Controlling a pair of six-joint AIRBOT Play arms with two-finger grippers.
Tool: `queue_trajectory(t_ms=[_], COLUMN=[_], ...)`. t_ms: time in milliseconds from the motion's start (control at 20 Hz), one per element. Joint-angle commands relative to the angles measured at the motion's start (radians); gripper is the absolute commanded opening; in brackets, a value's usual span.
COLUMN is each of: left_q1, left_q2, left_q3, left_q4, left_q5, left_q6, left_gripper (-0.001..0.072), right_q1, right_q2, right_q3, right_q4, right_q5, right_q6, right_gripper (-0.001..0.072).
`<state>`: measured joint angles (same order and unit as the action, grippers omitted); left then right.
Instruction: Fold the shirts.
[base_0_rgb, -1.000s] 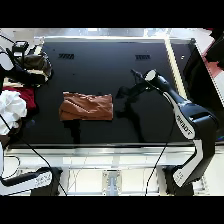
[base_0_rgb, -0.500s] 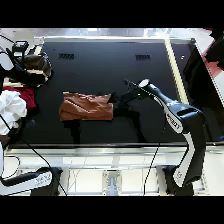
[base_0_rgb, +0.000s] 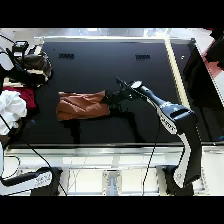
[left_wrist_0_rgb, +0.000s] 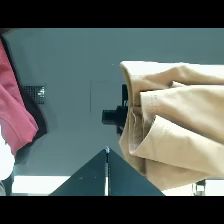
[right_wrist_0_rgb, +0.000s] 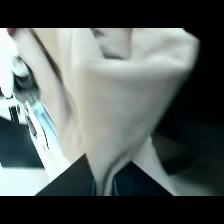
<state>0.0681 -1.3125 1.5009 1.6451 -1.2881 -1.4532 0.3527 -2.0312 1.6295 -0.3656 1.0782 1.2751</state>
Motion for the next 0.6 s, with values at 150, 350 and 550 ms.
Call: queue_trajectory(t_ms=[150, 350, 550], left_q1=[0.001, 0.001, 0.001], left_q2=[0.0, 0.0, 0.0], left_q3=[0.0, 0.0, 0.0], left_q4=[0.0, 0.0, 0.0], left_q5=[0.0, 0.0, 0.0], left_q6=[0.002, 0.002, -0.008], left_gripper=[0.0015, 0.0015, 0.0015], right_q1=[-0.198, -0.44, -0.697], right_q2=[0.164, 0.354, 0.549], right_q3=[0.128, 0.125, 0.008], right_q4=[-0.625, -1.011, -1.112], right_q5=[0.113, 0.289, 0.322], right_q6=[0.24, 0.33, 0.328], right_gripper=[0.0016, 0.0016, 0.0016])
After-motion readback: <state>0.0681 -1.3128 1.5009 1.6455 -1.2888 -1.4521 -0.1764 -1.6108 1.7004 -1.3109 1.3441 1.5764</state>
